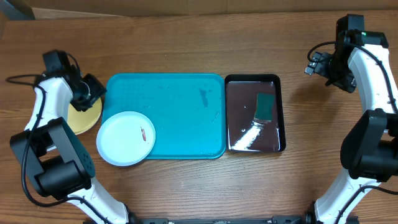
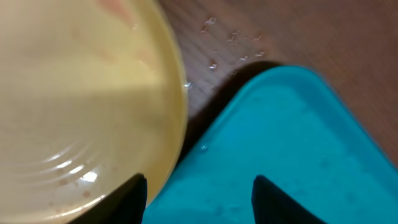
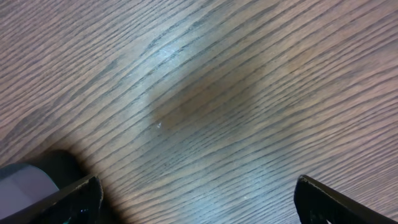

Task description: Clean dirty plates on tray and stack at the side

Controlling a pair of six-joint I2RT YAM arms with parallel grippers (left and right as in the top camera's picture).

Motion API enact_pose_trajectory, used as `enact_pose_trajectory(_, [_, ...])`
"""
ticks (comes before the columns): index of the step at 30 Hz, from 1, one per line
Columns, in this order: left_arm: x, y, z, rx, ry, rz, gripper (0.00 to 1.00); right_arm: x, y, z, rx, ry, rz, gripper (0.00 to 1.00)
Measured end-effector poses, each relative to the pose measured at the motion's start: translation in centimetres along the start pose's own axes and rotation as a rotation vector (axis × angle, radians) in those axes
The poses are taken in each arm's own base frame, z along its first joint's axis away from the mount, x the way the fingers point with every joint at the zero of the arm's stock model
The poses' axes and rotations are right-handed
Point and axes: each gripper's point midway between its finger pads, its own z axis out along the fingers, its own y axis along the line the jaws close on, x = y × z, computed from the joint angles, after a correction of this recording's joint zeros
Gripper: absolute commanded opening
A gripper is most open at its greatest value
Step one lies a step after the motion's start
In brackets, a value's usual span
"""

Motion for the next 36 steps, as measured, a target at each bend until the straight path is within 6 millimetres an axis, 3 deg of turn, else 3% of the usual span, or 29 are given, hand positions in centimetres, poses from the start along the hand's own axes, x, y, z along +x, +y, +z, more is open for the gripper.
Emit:
enact_pose_trajectory(4, [0.4,-1.1,-3.4,0.009,0.059,-0.003,1.0,0.0,0.0,0.0,0.0,0.0,0.0,1.0])
enact_pose_trajectory(8, [-1.0,-2.3,-5.3,0.044,0.002,0.012,1.0,0.0,0.0,0.0,0.0,0.0,0.0,1.0])
enact_pose_trajectory(36, [-1.0,-2.4,-5.4,0.048,0.0,0.013,1.0,0.0,0.0,0.0,0.0,-0.001,0.0,1.0])
